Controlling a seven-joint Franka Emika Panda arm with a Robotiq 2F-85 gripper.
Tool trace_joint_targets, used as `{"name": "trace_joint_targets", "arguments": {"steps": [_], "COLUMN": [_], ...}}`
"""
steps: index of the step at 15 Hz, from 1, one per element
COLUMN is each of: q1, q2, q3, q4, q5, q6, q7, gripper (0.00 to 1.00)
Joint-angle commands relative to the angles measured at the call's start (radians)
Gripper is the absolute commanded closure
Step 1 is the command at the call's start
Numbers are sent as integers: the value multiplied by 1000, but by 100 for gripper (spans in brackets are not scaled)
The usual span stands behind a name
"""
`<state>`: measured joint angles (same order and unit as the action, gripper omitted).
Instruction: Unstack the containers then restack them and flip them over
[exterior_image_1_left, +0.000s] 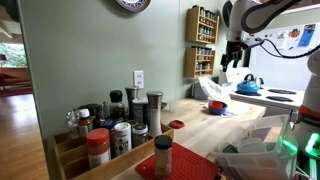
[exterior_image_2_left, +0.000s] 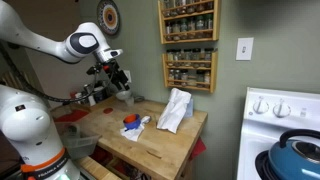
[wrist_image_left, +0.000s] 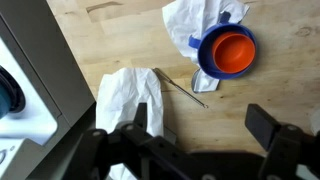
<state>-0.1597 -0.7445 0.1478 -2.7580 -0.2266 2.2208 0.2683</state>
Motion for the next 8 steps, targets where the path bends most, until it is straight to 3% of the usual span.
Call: {"name": "trace_joint_targets", "arguments": {"steps": [1,6,8], "q1": [11,11,34], "q2": [3,11,72], "q3": [-10,-10,20], "q4": [-9,-27,23], "q5": [-8,-8,20], "q6": [-5,-7,11], "q7": [7,6,47], "gripper": [0,0,0]}}
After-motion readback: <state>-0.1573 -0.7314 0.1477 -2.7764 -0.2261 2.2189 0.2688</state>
